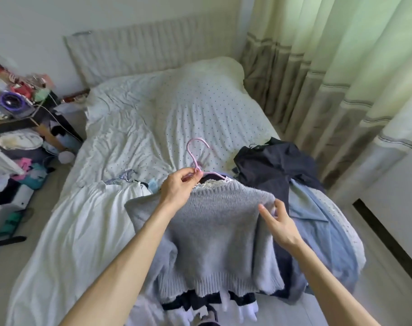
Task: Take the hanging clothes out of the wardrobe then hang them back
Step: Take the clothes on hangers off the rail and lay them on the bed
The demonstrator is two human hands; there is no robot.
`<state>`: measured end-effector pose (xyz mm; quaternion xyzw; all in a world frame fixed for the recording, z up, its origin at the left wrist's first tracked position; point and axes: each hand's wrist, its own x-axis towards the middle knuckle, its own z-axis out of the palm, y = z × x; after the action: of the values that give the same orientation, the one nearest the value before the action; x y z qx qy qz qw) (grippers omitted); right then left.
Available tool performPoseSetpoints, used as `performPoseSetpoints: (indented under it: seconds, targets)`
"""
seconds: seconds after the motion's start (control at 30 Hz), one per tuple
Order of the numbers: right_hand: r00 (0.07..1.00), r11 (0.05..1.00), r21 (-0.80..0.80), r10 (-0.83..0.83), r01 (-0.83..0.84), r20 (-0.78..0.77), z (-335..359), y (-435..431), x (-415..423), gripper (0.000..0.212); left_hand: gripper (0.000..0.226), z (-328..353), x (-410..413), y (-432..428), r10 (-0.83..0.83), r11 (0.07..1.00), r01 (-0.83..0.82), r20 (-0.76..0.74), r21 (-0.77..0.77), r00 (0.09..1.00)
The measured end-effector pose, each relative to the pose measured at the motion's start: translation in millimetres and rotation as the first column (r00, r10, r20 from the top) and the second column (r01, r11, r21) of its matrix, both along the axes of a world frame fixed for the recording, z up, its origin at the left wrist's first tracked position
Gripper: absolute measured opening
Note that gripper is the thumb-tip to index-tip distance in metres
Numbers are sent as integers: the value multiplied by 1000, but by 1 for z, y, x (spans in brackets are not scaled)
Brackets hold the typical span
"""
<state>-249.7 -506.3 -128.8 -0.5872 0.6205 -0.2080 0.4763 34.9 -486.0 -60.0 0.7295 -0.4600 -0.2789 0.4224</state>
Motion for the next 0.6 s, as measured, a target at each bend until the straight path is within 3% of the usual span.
performPoseSetpoints:
  seconds: [0.2,0.3,0.4,0.6]
  targets:
    - [988,988,112,116,-104,-106,-39,-43,47,84,13,-46,54,-83,20,997,-15,-56,79,998]
    - [955,972,148,209,-181,-208,-68,-70,75,87,13,-80,83,-137,-93,979,94,-14,180,996]
    - [865,936,196,345,-292,-363,-97,-98,103,88,20,-128,109,-189,-195,938,171,51,301,980]
    - [683,899,243,436,-366,-586,-150,-142,143,86,25,-219,145,-256,-162,892,117,68,436,984]
